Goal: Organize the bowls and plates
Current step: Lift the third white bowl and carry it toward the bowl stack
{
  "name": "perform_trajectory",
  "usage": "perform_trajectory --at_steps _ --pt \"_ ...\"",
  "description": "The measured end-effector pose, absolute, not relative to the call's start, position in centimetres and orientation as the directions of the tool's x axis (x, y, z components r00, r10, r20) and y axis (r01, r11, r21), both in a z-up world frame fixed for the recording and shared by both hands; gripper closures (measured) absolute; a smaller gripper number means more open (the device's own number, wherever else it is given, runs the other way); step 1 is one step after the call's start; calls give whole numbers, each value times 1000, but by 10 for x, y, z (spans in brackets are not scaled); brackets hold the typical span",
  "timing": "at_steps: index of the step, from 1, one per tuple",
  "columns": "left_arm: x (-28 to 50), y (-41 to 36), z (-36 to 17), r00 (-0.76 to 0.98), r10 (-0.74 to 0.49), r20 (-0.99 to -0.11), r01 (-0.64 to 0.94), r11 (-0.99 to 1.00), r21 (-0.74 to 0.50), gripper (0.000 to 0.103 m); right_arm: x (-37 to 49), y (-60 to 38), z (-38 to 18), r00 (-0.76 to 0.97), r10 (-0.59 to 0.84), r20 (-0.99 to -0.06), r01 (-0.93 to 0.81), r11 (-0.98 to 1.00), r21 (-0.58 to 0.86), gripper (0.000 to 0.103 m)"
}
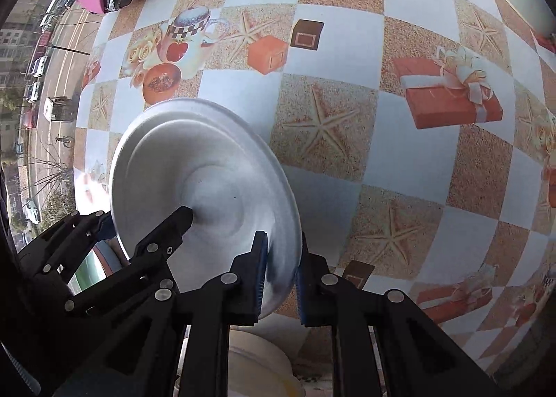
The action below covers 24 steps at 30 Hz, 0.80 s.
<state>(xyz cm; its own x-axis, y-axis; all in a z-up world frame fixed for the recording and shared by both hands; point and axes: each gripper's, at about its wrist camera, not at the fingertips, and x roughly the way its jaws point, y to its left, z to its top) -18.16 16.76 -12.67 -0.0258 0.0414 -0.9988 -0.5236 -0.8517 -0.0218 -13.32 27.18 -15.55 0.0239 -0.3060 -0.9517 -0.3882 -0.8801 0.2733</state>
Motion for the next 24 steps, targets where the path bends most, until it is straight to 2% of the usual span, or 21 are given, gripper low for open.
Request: perform_trajectory --at_steps 11,24 --pt "-131 179 -64 -89 71 -993 -613 -790 -1 60 -104 267 -101 -39 -281 -959 -400 -875 273 87" --pt "-62 168 -47 -23 115 -993 -761 -647 -57 56 -34 262 -68 -40 -271 -962 -465 -847 258 87"
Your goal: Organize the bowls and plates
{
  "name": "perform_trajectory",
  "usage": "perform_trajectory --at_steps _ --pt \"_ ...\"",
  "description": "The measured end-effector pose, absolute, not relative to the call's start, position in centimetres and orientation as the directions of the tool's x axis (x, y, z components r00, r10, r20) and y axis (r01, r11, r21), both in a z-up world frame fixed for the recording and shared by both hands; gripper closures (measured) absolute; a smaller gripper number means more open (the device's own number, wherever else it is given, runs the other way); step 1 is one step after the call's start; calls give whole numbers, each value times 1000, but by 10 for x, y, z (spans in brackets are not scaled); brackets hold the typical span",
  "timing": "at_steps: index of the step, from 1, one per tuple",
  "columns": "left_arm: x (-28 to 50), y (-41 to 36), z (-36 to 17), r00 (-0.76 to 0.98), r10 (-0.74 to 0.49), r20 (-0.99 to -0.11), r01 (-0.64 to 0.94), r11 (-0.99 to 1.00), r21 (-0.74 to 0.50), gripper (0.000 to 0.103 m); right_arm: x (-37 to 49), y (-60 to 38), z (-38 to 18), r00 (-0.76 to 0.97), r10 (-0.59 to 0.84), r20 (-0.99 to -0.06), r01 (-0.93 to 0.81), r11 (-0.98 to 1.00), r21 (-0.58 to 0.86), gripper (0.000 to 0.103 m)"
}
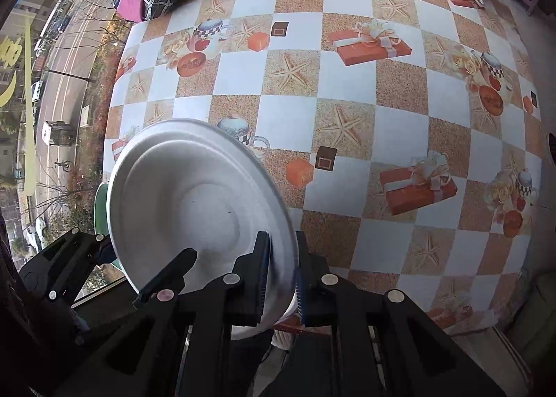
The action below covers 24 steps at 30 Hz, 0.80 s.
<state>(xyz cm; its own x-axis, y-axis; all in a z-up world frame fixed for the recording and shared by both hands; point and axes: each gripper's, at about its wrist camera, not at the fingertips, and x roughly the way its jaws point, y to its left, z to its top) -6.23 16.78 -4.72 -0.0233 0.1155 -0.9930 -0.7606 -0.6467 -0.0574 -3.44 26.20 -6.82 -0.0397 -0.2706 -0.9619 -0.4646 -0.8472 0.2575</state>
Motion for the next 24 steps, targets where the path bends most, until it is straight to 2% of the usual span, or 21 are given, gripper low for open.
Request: perform_trajectory --at_steps 14,17,19,20,21,22,23,24 --pt "-39 158 -80 104 41 -994 -818 -566 -109 56 14 234 -108 75 -350 -934 -524 -810 261 85" --pt "-37 155 -82 100 31 -995 -814 -572 -100 46 17 233 -112 83 -369 -926 -528 -804 273 85" --pt "-41 152 -82 96 27 -995 -800 -592 -93 27 19 234 -113 85 -371 -925 -533 -801 273 85" --pt "-44 149 -82 92 26 -995 -789 -608 -89 24 20 235 -113 85 -371 -925 -537 -799 271 85" --pt "-48 146 -81 88 28 -996 -776 -625 -86 23 20 236 -113 84 -370 -925 -543 -796 269 77" --pt "-51 143 -80 85 35 -996 -764 -640 -88 23 21 238 -113 78 -371 -925 -549 -791 271 66" --pt "-55 139 -79 82 44 -996 -749 -657 -90 22 22 240 -112 70 -371 -926 -556 -785 272 32" --pt "-59 135 -79 82 49 -995 -732 -674 -93 17 22 243 -111 62 -367 -928 -562 -782 271 8"
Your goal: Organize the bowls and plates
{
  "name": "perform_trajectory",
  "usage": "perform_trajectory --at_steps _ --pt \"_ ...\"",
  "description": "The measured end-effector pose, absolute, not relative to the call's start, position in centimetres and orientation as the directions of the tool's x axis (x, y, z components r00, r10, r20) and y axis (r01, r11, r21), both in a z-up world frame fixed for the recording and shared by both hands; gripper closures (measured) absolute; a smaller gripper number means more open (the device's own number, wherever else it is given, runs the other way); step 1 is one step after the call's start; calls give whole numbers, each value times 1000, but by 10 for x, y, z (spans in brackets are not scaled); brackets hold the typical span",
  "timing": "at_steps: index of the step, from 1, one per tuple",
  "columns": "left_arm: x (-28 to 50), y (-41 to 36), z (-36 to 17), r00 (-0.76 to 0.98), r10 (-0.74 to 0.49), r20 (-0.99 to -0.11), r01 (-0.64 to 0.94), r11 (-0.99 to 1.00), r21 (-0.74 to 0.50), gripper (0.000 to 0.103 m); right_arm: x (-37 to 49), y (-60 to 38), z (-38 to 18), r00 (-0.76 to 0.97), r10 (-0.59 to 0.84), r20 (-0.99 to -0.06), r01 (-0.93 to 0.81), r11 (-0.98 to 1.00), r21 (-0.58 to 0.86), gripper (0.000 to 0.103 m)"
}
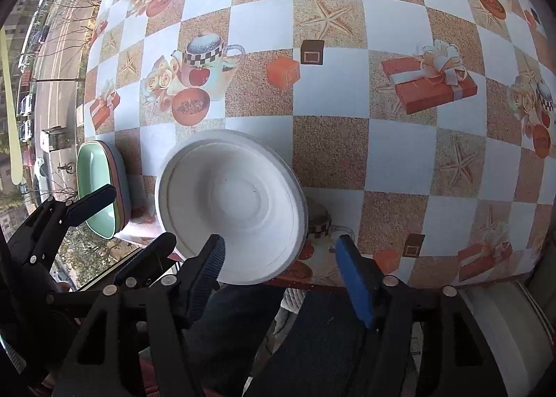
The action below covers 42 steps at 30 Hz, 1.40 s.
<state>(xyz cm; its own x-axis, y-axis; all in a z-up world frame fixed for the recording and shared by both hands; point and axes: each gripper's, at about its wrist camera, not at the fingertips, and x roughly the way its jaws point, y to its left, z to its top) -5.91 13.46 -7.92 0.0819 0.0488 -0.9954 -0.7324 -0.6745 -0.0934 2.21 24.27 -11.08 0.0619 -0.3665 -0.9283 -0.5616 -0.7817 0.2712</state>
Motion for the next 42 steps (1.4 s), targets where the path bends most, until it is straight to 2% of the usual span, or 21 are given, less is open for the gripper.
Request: perform_trajectory --at_steps 1,8,14,42 --pt "-62 131 -80 86 49 -995 -720 -687 -96 14 23 244 -109 55 -360 -931 -563 -781 269 7" --pt "-65 119 -95 149 15 -989 -679 -725 -113 13 31 249 -125 131 -350 -928 -600 -772 207 7" --pt "-58 119 -109 163 -80 -983 -704 -708 -59 13 44 249 -142 170 -410 -896 -646 -733 213 7" --pt "-54 122 -108 160 -102 -982 -730 -682 -48 13 50 246 -142 180 -417 -891 -659 -723 206 7"
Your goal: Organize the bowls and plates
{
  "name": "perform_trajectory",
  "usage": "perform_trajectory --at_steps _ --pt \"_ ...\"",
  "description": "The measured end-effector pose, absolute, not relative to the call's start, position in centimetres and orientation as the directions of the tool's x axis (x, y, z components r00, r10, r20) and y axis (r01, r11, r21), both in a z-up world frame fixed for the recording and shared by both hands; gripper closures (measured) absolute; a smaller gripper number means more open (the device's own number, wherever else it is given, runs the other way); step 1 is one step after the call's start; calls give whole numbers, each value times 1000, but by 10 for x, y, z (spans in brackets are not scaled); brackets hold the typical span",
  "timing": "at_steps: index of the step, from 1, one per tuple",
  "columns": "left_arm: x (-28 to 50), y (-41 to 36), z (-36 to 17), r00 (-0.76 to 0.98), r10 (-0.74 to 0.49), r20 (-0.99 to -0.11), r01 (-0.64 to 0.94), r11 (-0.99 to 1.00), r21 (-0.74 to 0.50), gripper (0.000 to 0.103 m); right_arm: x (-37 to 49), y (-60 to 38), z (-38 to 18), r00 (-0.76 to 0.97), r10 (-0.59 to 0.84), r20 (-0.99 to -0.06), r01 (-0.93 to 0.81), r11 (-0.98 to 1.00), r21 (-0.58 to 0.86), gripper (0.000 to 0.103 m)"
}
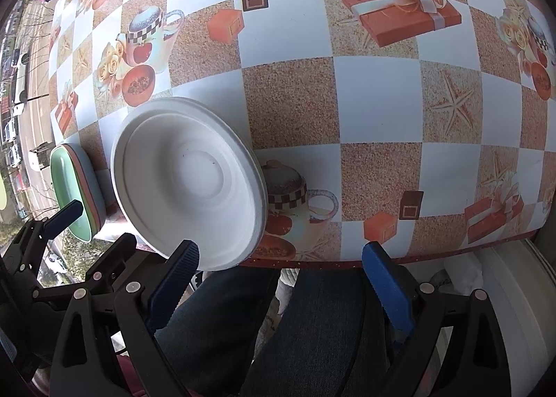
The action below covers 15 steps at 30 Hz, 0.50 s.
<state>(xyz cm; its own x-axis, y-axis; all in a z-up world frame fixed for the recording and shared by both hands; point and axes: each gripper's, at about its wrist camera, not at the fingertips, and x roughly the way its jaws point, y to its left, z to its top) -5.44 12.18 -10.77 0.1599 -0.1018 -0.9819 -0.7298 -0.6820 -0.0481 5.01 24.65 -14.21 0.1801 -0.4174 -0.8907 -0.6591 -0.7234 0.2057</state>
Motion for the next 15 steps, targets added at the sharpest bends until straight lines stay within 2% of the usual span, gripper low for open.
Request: perform_trajectory --at_steps 15 --pt "-56 125 -107 164 -108 -981 -737 -675 -49 13 51 246 -144 193 -417 -888 -659 -726 198 7"
